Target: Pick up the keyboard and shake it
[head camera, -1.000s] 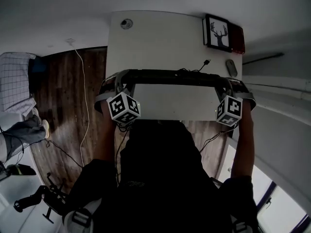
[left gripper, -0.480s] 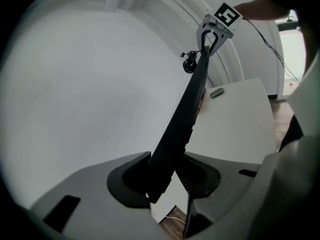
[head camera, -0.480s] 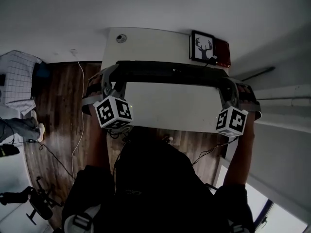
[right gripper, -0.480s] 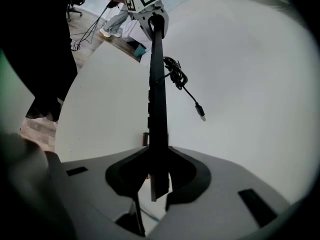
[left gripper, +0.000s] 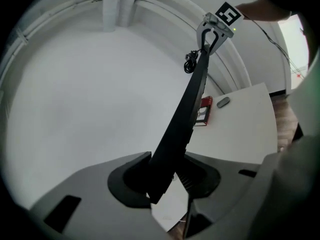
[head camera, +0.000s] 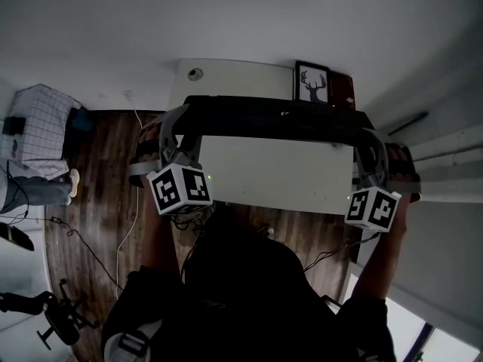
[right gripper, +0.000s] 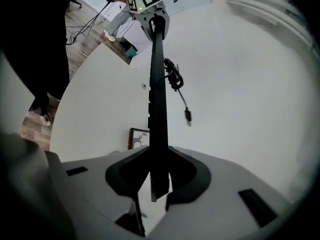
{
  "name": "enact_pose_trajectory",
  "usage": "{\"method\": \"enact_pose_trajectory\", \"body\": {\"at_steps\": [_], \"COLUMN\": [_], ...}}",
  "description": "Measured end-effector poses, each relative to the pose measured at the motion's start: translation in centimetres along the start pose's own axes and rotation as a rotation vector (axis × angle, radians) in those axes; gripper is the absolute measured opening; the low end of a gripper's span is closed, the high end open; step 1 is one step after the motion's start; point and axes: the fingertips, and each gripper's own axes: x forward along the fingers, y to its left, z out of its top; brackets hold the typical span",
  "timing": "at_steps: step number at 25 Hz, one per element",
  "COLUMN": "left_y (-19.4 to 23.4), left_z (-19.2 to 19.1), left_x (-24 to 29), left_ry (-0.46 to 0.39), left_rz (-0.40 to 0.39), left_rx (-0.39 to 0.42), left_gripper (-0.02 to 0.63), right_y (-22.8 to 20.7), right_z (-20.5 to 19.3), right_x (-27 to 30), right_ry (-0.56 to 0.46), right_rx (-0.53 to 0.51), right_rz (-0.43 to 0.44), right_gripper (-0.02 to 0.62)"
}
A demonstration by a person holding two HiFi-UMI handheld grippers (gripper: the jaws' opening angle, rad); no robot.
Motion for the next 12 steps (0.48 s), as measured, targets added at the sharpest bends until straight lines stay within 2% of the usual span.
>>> {"method": "enact_pose_trajectory", "body": {"at_steps": [3, 12], "left_y": [0.5, 1.5], "left_z": [1.0, 1.5], "left_x": [-0.9, -2.9], "left_ry": [-0.03, -0.033], "left_rz": [0.025, 0.071], "left_rx": [0.004, -0.001], "left_gripper": [0.145, 0.146], "right_y": [-1.0, -2.3], "right_z": [-0.5, -0.2], "right_x": [-1.4, -2.8], "right_ry": [0.007, -0.002], "right_rx": [-0.004, -0.023], "right_rz": [-0.046, -0.075], "right_gripper": [0.106, 0.106]}}
